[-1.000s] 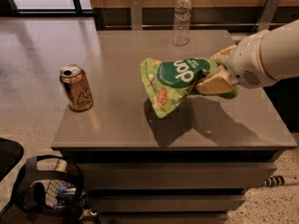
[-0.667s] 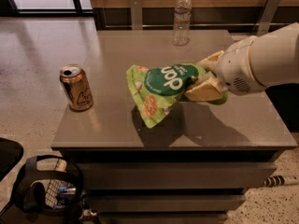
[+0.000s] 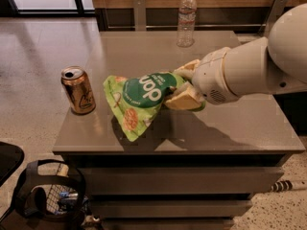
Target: Move green rice chip bag near orange can
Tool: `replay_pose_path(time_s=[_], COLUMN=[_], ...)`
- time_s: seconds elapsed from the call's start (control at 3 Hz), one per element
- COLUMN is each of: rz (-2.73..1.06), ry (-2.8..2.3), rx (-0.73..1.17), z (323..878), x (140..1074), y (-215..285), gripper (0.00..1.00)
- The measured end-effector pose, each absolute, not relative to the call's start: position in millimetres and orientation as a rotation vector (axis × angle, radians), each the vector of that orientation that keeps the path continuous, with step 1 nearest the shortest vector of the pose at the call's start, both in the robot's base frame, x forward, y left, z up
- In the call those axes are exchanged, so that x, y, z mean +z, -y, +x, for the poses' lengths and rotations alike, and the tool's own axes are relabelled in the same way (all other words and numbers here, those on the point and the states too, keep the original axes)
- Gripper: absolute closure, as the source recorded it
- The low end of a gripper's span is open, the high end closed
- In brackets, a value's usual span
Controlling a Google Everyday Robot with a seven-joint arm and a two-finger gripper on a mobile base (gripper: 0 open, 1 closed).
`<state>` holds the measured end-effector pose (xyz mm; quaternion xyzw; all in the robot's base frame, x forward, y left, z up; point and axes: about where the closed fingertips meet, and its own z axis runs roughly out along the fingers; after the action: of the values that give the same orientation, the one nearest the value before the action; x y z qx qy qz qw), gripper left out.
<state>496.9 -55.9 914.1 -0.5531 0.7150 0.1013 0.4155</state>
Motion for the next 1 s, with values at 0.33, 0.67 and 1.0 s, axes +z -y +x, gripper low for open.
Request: replay_pose_path(time_s=[0.33,0.67,1.0], rz=[-1.427,-1.429,-1.431], ry=[-1.748,-1.747,-1.744], rx=[0.273,0.265,0.261], z=[500.8,498.9,497.9], x=[909.1,912.5,914.3], y=[38.8,38.3,37.2], gripper=[1.0,0.75,0.52])
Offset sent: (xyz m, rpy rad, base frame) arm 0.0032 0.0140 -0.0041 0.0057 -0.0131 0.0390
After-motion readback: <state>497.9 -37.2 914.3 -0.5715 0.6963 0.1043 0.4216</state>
